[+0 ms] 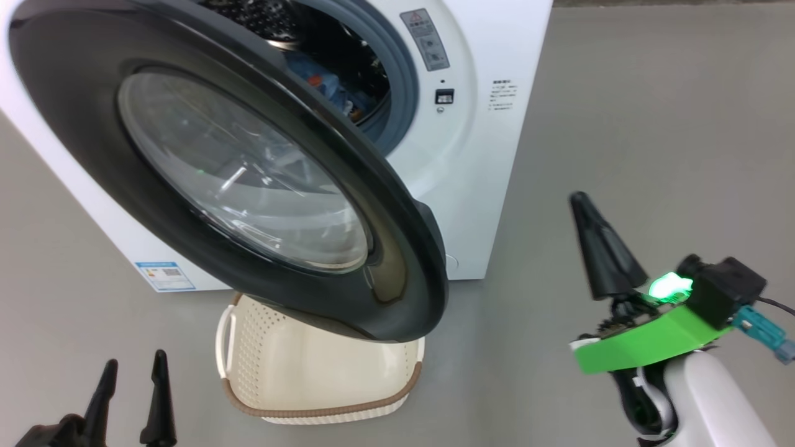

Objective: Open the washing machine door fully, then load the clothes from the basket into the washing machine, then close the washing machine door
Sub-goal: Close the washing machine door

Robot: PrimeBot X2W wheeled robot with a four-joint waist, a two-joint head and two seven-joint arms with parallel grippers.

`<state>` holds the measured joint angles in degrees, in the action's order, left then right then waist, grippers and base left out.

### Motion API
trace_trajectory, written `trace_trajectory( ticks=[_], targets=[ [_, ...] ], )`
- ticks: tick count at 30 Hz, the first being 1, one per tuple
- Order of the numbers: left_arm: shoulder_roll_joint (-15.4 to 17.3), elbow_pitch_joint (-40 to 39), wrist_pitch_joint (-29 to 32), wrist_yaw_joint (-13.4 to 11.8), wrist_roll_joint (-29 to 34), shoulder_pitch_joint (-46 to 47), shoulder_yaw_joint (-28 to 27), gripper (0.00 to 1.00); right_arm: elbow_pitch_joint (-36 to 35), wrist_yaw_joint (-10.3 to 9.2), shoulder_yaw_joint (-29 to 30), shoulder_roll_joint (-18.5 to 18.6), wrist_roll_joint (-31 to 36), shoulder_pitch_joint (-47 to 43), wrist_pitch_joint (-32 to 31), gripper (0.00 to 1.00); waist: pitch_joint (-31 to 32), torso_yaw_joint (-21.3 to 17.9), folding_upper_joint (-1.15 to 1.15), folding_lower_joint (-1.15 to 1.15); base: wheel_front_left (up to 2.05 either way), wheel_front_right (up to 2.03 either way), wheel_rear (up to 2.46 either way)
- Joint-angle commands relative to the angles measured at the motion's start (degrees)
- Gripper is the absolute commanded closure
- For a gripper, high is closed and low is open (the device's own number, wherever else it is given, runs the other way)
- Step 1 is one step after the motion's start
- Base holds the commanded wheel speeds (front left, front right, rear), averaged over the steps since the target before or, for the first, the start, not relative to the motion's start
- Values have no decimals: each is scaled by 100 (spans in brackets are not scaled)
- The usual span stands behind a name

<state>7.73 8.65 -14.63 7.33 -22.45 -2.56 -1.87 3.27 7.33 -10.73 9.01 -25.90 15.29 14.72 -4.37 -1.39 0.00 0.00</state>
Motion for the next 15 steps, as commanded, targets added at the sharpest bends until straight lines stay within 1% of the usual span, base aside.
trace_trajectory(
  ticks=[1,6,8,10,15],
  targets=[
    [49,-175,-37,15,54,52,-205,0,-281,16,-277,-33,-89,203,28,100,63,82,0,0,0,0,0],
    [8,-278,-37,15,49,21,-197,0,-722,16,-862,-94,-182,328,28,100,73,210,0,0,0,0,0],
    [-7,-306,-37,15,48,24,-199,0,-817,16,-1123,-113,-212,362,28,98,60,263,0,0,0,0,0],
    [-25,-324,-37,15,45,22,-211,0,-824,16,-1418,-117,-229,397,28,100,48,307,0,0,0,0,0],
    [-72,-349,-37,15,48,35,-202,0,-568,16,-2154,-108,-299,489,28,100,9,431,0,0,0,0,0]
  ],
)
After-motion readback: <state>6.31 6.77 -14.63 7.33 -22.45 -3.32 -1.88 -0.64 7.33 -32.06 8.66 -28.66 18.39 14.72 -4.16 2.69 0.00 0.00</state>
